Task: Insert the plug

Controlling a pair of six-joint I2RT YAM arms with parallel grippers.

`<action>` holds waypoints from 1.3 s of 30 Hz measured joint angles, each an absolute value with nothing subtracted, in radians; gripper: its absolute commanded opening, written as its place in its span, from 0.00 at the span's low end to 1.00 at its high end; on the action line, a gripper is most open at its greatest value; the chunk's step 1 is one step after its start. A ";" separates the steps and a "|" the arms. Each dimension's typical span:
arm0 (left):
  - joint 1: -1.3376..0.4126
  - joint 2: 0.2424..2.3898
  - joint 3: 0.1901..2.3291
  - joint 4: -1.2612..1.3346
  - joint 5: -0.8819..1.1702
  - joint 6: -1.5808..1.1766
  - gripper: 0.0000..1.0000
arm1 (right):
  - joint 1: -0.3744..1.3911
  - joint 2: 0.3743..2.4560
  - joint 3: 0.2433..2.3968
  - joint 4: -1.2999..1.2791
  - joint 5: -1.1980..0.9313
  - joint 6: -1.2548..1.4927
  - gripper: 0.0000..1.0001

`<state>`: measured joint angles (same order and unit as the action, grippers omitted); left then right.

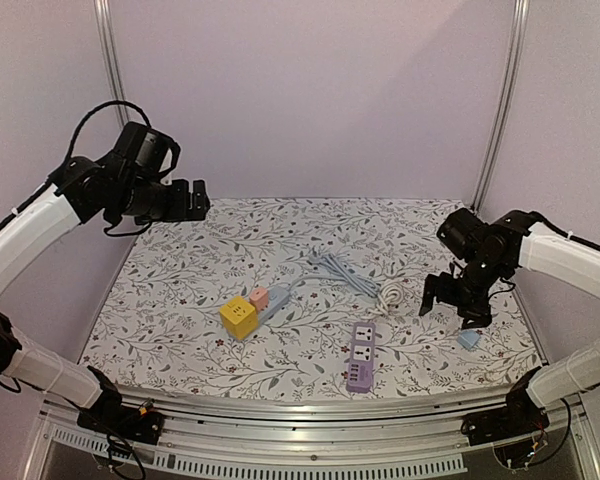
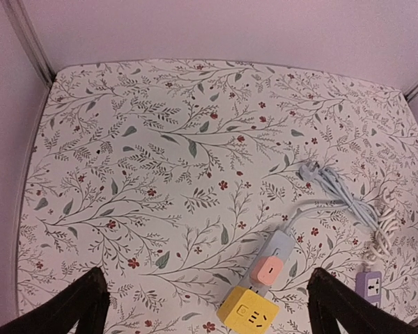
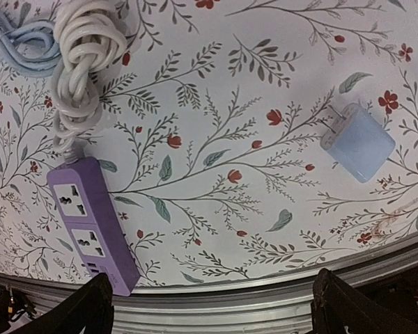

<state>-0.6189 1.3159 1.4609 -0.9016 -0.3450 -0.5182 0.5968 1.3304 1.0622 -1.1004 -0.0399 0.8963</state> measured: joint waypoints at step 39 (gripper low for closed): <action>-0.620 1.331 1.431 -0.779 -0.185 -0.336 0.99 | 0.197 1.168 0.724 -1.026 -0.039 1.145 0.88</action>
<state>-0.6201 1.3312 1.4315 -0.7792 -0.1852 -0.3359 0.1970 1.1675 0.7242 -1.0260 -0.0395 1.1450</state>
